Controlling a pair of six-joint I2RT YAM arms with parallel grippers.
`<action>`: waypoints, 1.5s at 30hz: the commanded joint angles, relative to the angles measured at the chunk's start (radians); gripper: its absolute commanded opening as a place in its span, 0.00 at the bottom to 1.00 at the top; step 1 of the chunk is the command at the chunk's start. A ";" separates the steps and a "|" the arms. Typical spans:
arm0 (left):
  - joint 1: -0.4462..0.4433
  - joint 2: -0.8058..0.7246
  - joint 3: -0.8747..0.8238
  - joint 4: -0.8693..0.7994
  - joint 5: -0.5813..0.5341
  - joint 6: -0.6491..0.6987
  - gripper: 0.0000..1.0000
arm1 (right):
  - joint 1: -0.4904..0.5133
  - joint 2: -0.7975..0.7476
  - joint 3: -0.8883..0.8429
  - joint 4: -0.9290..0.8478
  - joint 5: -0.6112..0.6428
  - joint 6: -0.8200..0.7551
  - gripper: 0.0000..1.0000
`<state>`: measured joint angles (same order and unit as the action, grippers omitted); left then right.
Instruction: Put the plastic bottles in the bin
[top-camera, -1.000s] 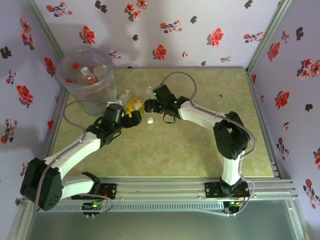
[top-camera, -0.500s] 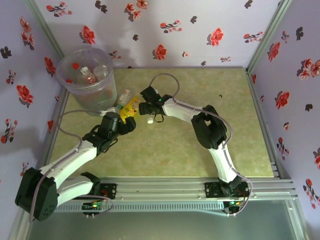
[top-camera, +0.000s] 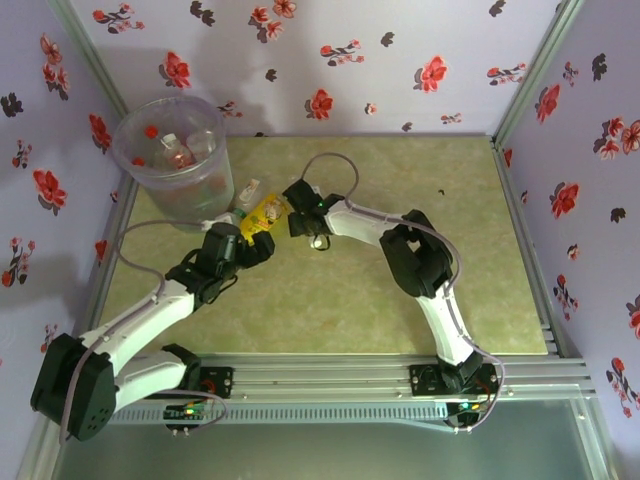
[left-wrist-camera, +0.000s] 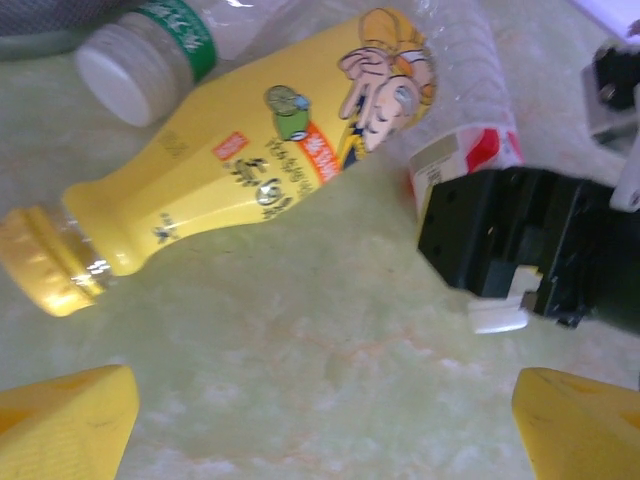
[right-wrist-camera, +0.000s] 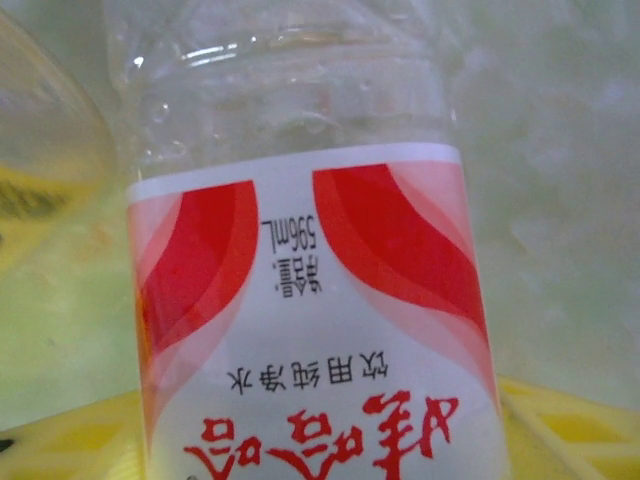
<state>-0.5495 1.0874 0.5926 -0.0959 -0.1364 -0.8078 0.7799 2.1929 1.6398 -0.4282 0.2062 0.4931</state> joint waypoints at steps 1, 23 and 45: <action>0.008 0.040 0.042 0.134 0.114 -0.076 0.96 | -0.019 -0.130 -0.101 0.049 -0.002 -0.036 0.68; -0.027 0.427 0.270 0.510 0.435 -0.216 1.00 | -0.137 -0.660 -0.829 0.719 -0.518 -0.019 0.54; -0.026 0.532 0.413 0.469 0.385 -0.178 0.61 | -0.116 -0.697 -0.876 0.729 -0.546 -0.042 0.57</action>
<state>-0.5724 1.6112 0.9607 0.3553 0.2539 -1.0080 0.6571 1.5032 0.7795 0.2916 -0.3256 0.4553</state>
